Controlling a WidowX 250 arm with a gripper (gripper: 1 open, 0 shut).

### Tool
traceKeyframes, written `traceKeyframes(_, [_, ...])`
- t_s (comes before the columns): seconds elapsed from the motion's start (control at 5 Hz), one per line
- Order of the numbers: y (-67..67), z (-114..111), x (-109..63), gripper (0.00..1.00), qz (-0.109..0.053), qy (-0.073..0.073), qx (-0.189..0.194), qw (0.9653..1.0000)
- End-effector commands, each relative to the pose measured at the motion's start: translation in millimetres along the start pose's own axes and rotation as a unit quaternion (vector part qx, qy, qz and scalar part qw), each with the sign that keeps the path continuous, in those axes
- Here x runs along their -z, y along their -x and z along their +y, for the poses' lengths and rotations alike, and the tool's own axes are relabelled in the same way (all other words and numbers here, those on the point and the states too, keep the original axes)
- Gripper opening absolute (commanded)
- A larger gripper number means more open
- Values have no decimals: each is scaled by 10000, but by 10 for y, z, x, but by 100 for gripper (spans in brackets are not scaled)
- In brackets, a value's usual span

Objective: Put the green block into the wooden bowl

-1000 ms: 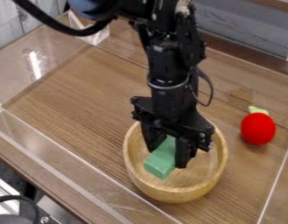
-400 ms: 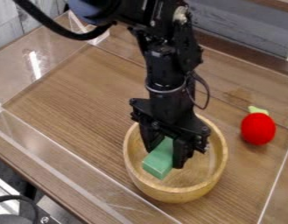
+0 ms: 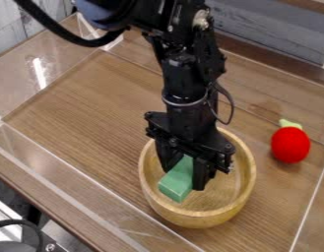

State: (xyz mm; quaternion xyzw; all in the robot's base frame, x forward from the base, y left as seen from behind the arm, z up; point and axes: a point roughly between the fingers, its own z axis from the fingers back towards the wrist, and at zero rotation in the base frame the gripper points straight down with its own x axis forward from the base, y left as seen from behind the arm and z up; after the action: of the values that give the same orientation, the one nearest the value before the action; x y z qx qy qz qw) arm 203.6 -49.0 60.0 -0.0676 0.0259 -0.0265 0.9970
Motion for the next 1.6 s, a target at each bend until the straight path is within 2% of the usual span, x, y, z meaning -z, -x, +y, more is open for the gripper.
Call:
traceKeyframes(0.0, [-32,31,-31,0,-97,-21,-26,9999])
traceKeyframes(1.0, [-39,81,-2,0,-89,-49,-52,9999])
traceKeyframes(1.2, [-44,87,4,100,-87,-49,-62,9999])
traceKeyframes(1.4, [-39,98,-36,100,-66,-35,-68,9999])
